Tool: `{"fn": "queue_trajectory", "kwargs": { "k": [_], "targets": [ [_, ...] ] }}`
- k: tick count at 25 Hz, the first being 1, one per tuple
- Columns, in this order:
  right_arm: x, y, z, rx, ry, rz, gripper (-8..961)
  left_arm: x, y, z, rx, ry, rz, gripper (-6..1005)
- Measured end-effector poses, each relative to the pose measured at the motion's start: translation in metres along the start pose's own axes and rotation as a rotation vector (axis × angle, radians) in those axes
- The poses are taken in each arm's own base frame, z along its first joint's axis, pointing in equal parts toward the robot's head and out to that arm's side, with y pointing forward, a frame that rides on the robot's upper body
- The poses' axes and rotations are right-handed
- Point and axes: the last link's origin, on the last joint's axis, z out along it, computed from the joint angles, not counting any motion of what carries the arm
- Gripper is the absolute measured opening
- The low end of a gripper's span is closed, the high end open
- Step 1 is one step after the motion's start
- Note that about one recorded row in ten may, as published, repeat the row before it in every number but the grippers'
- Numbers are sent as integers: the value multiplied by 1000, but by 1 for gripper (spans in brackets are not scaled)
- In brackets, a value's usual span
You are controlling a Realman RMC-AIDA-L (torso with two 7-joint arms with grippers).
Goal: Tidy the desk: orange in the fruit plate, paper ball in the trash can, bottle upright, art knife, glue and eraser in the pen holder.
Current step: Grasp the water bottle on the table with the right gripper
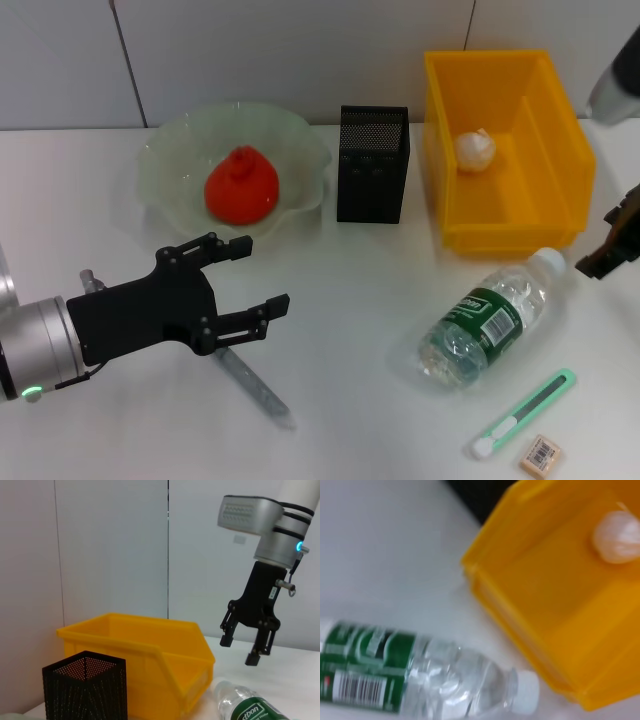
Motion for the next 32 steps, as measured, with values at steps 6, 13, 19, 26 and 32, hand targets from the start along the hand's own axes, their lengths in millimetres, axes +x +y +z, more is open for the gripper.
{"fn": "queue_trajectory", "kwargs": {
  "k": [6, 13, 19, 26, 32],
  "targets": [
    [-10, 11, 12, 70, 69, -221, 777, 0, 0, -1, 5, 2, -2, 828],
    [-27, 19, 19, 119, 60, -409, 777, -2, -1, -4, 17, 1, -8, 828],
    [-40, 27, 25, 79, 21, -466, 777, -3, -1, -5, 21, 2, -20, 828],
    [-39, 33, 29, 33, 16, -480, 777, -4, 1, -5, 23, 5, -30, 828],
    [-36, 40, 33, -4, 12, -478, 776, -3, 1, -5, 23, 8, -32, 828]
  ]
}}
